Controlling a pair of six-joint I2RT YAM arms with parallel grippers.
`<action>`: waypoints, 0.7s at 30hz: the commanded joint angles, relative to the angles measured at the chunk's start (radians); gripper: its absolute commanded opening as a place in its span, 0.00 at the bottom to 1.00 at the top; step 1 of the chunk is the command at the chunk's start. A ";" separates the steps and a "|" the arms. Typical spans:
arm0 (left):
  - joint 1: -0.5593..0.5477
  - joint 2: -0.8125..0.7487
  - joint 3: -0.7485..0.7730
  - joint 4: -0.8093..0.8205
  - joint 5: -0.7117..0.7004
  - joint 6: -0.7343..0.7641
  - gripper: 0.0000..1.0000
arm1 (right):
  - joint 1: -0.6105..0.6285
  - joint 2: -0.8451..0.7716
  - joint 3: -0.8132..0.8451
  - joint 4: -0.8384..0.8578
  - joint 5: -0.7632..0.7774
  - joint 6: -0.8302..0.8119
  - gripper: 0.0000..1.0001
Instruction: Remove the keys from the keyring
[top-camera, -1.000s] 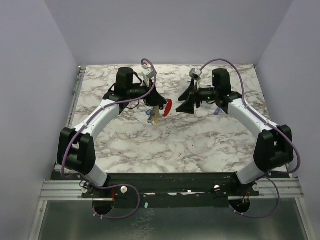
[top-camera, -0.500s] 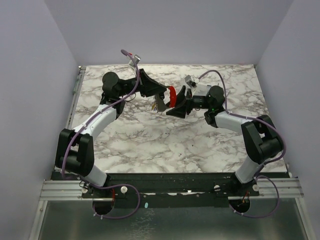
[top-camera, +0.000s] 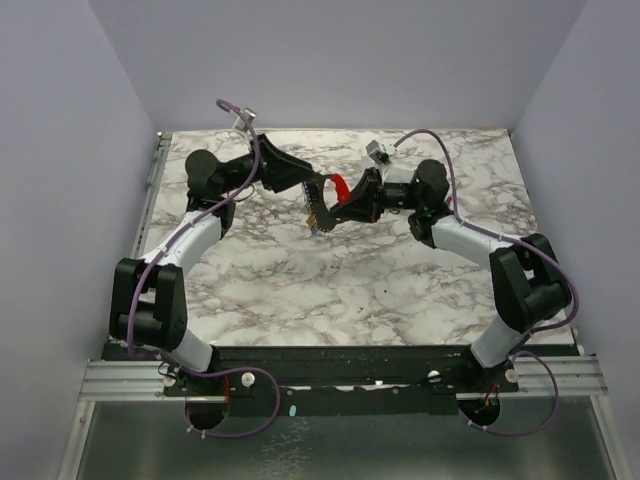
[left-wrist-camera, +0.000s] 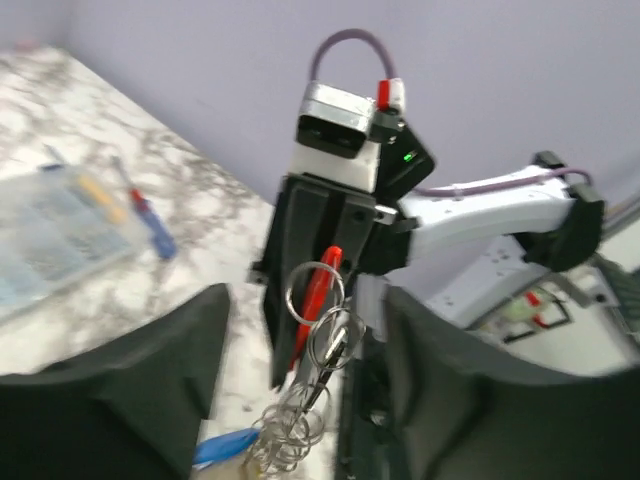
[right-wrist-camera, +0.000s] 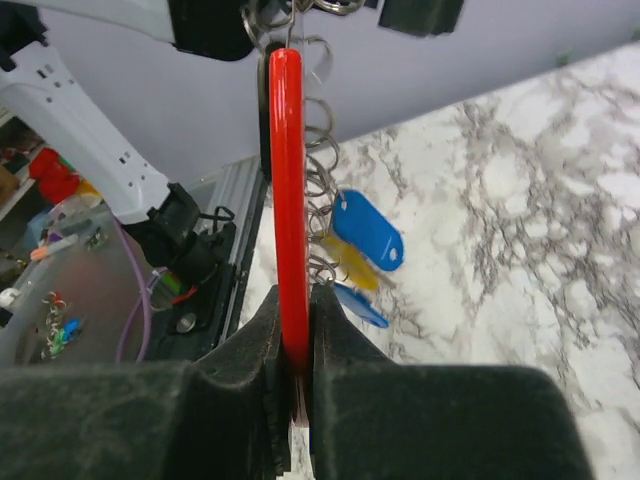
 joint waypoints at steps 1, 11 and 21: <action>0.124 0.015 -0.037 0.049 0.038 0.001 0.88 | -0.006 -0.057 0.218 -0.857 0.081 -0.469 0.01; 0.279 0.031 -0.083 -0.169 0.028 0.236 0.99 | -0.009 -0.058 0.443 -1.653 0.423 -0.838 0.00; 0.197 -0.039 0.063 -1.010 -0.326 0.926 0.99 | -0.008 -0.026 0.550 -1.999 0.611 -0.981 0.01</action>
